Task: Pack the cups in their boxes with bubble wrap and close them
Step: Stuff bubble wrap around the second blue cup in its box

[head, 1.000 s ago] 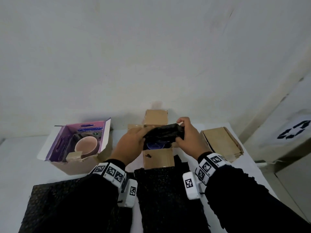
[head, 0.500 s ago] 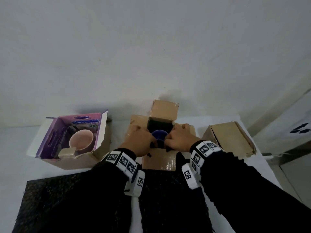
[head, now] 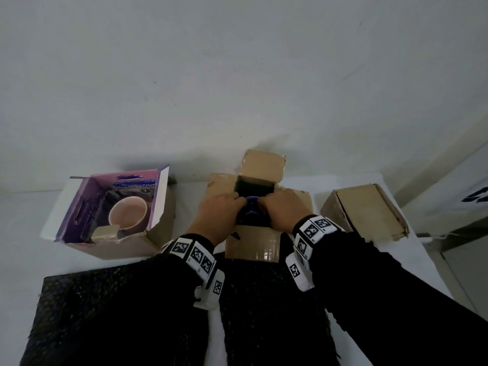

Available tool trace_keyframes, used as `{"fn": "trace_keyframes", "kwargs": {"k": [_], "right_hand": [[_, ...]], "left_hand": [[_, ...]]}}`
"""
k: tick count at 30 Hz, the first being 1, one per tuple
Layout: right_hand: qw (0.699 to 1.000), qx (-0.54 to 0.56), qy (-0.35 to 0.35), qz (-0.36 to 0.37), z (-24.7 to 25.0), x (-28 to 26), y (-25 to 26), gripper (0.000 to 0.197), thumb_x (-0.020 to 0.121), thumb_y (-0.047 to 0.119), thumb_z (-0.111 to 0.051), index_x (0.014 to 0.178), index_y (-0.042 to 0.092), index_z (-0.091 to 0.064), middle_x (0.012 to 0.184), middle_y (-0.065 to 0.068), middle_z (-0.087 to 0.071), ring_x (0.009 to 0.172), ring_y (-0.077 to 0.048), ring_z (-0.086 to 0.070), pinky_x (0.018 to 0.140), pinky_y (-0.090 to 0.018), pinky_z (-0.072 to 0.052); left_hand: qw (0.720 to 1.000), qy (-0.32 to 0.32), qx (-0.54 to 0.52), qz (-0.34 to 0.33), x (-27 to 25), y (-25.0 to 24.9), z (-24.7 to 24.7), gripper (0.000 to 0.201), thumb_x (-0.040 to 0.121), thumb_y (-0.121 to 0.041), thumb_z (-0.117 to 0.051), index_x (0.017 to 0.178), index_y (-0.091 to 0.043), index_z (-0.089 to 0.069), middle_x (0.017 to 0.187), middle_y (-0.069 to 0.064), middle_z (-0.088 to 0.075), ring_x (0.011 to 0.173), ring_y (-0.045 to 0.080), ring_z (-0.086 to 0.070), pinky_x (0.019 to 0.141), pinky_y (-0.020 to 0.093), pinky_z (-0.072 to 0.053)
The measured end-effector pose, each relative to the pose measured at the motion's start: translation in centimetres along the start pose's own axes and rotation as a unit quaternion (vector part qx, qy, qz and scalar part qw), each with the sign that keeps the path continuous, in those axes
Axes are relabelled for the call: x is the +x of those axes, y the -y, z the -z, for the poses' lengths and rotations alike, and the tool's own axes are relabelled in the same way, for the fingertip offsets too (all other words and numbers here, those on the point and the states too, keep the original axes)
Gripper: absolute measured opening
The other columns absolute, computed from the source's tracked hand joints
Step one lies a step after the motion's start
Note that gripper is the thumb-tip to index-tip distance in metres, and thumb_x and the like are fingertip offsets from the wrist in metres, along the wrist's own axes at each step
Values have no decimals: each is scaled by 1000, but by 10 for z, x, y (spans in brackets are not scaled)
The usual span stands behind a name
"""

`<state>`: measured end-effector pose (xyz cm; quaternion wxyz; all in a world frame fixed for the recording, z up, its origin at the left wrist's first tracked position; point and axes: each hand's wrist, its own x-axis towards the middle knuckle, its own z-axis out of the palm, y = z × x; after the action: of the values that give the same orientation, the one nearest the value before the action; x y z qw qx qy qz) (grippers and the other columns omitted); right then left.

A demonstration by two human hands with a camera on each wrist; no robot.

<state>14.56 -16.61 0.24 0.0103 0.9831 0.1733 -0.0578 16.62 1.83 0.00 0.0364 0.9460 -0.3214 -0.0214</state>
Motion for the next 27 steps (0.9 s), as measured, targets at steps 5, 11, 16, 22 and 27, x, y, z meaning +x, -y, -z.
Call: {"fn": "trace_keyframes", "kwargs": {"k": [5, 11, 16, 22, 27], "right_hand": [[1000, -9, 5, -5, 2, -1, -2, 12, 90, 23, -56, 99, 21, -64, 93, -6, -66, 89, -27, -63, 67, -30, -40], [993, 115, 2, -5, -15, -15, -9, 38, 84, 23, -60, 121, 31, -61, 110, 0, -61, 99, -24, -55, 81, -35, -40], [992, 112, 45, -33, -17, -13, -5, 33, 85, 21, -57, 113, 37, -61, 111, 4, -60, 109, -22, -49, 89, -40, -32], [991, 135, 11, -7, -14, -14, -6, 20, 82, 19, -60, 89, 34, -70, 97, 8, -60, 97, -20, -56, 80, -32, -25], [979, 204, -23, 3, -13, -25, -10, 37, 76, 51, -39, 81, 30, -68, 74, 14, -56, 72, -13, -56, 89, -38, -36]], "left_hand": [[998, 23, 17, -56, -4, 0, -2, 36, 101, -40, -36, 114, -23, -64, 104, -1, -64, 89, 18, -60, 73, 31, -46], [988, 39, 90, -117, -16, 1, -5, 49, 95, -55, -29, 116, -26, -64, 103, -3, -64, 93, 19, -60, 88, 35, -37], [991, 53, 71, -105, -17, -1, -4, 39, 97, -49, -42, 124, -30, -63, 121, -2, -53, 99, 20, -56, 87, 34, -33], [996, 61, 44, -50, -18, -8, -10, 54, 94, -39, -53, 144, -27, -37, 129, 1, -52, 113, 23, -52, 92, 36, -32], [995, 61, 65, -53, -14, -10, -11, 37, 93, -38, -52, 129, -32, -55, 122, 0, -58, 110, 24, -55, 92, 36, -31]]}}
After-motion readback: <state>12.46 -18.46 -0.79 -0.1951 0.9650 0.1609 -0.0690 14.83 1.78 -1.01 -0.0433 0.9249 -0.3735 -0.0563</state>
